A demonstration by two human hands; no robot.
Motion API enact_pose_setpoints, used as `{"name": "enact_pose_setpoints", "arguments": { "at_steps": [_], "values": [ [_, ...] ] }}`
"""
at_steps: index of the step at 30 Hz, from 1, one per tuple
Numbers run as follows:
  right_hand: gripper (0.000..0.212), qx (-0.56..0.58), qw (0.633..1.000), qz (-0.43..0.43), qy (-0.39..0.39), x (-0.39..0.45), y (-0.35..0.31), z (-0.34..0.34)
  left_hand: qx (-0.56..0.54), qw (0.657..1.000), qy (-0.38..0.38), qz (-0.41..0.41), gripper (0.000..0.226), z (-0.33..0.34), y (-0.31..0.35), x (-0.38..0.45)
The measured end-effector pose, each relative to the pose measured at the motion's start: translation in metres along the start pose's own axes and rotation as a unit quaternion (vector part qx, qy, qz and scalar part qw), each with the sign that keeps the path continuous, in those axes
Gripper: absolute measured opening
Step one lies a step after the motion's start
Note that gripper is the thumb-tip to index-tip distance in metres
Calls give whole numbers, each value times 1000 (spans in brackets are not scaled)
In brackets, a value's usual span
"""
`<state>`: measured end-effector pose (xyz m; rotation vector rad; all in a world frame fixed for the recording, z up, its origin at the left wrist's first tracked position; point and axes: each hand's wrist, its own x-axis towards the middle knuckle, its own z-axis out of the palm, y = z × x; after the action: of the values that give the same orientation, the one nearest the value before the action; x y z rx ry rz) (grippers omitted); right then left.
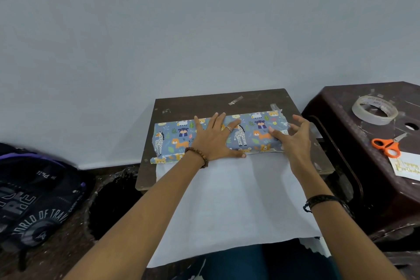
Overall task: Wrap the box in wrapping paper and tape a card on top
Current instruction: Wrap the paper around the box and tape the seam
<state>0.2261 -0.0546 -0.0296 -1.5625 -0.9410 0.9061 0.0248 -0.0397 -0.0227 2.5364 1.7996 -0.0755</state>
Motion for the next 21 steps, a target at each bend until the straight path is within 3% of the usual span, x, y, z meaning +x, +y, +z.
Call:
{"name": "enact_pose_setpoints", "arguments": {
  "at_steps": [4,7,10,13,16,18,21],
  "values": [
    [72,13,1000,-5,5,0,0,1,-1,1000,6,11,117,0,-3,-5],
    [76,19,1000,12,4,2,2,0,-40,996,44,-72,82,2,-5,-19],
    [79,35,999,38,-13,5,3,-1,-107,961,149,-207,47,13,-14,-40],
    [78,49,997,53,-17,6,0,-1,-248,888,248,-297,37,17,-28,-59],
    [76,46,997,55,-10,5,-1,1,-475,750,264,-377,37,8,-42,-71],
    [74,42,998,50,-8,4,-1,2,-589,665,263,-376,38,5,-52,-78],
    [73,27,999,41,-8,5,0,1,-649,610,231,-392,46,0,-67,-84]
  ]
}}
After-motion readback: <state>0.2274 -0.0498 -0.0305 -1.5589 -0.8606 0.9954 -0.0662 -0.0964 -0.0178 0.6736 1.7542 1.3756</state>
